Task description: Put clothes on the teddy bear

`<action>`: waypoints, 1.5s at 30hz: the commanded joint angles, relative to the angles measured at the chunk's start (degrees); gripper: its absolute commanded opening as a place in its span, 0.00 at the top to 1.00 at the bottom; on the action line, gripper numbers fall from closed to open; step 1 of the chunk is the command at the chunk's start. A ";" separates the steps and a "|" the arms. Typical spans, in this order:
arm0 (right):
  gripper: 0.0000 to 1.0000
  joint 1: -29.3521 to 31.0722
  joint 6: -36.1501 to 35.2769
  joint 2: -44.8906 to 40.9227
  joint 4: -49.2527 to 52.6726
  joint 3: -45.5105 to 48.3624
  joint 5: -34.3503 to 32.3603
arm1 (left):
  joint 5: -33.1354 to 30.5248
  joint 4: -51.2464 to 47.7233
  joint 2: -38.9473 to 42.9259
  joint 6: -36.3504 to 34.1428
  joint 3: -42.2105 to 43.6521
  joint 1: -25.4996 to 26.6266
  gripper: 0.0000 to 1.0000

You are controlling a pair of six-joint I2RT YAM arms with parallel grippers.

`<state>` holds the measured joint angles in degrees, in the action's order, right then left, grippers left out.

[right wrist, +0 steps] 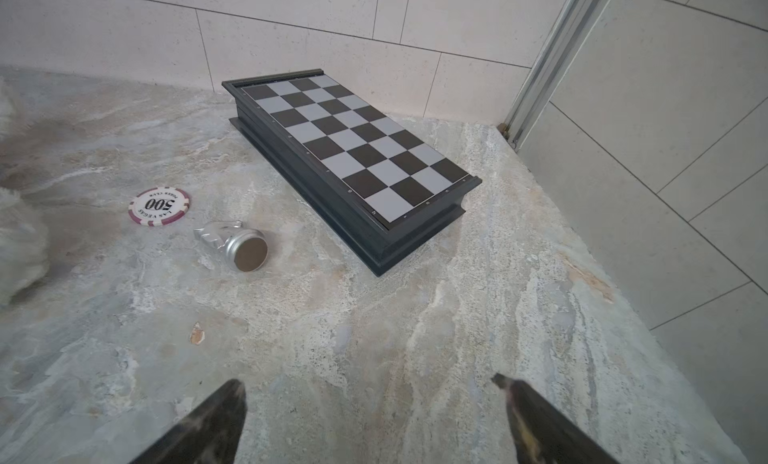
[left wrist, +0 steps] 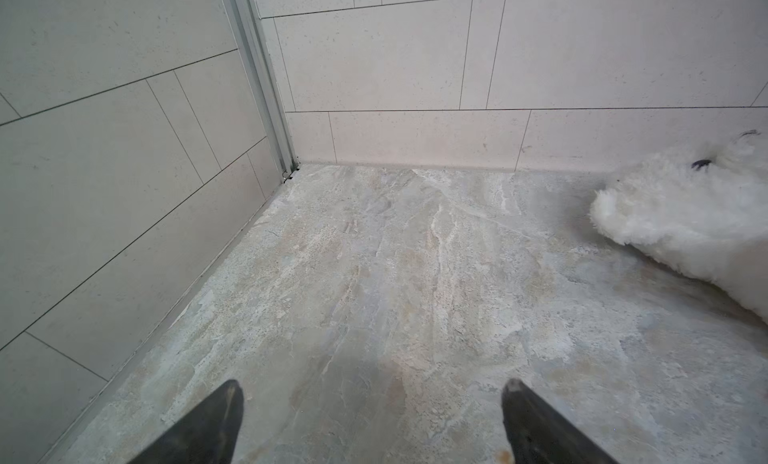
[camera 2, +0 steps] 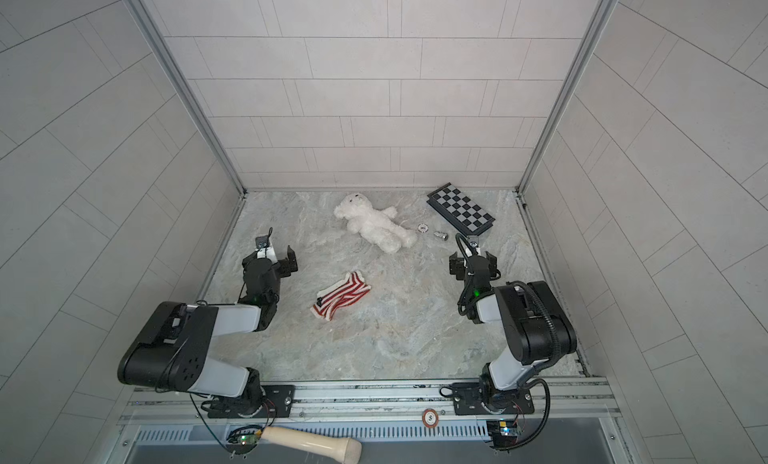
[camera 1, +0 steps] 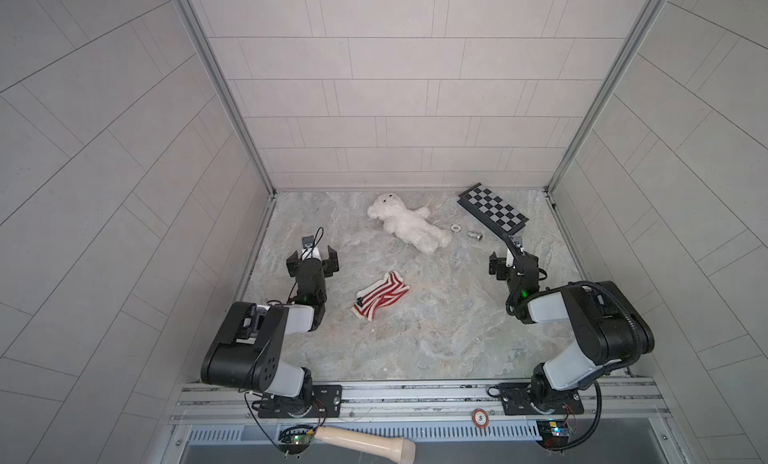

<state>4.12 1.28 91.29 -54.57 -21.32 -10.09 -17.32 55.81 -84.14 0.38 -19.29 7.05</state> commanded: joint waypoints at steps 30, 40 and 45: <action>0.00 0.01 -0.97 -0.19 0.61 -0.69 0.51 | 0.16 0.17 -0.15 -0.31 -0.66 0.01 0.00; 0.00 0.49 -0.80 -0.25 -0.76 -0.05 -2.98 | 3.38 0.05 1.54 -0.93 -0.18 0.00 0.00; 0.00 1.45 -1.12 -4.06 0.15 0.99 -5.36 | 4.18 -3.47 6.90 -1.03 0.66 0.01 0.00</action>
<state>4.73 1.26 90.74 -53.67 -21.08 -12.78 -14.26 53.23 -80.20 -0.05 -19.25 7.05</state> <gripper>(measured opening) 0.995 0.993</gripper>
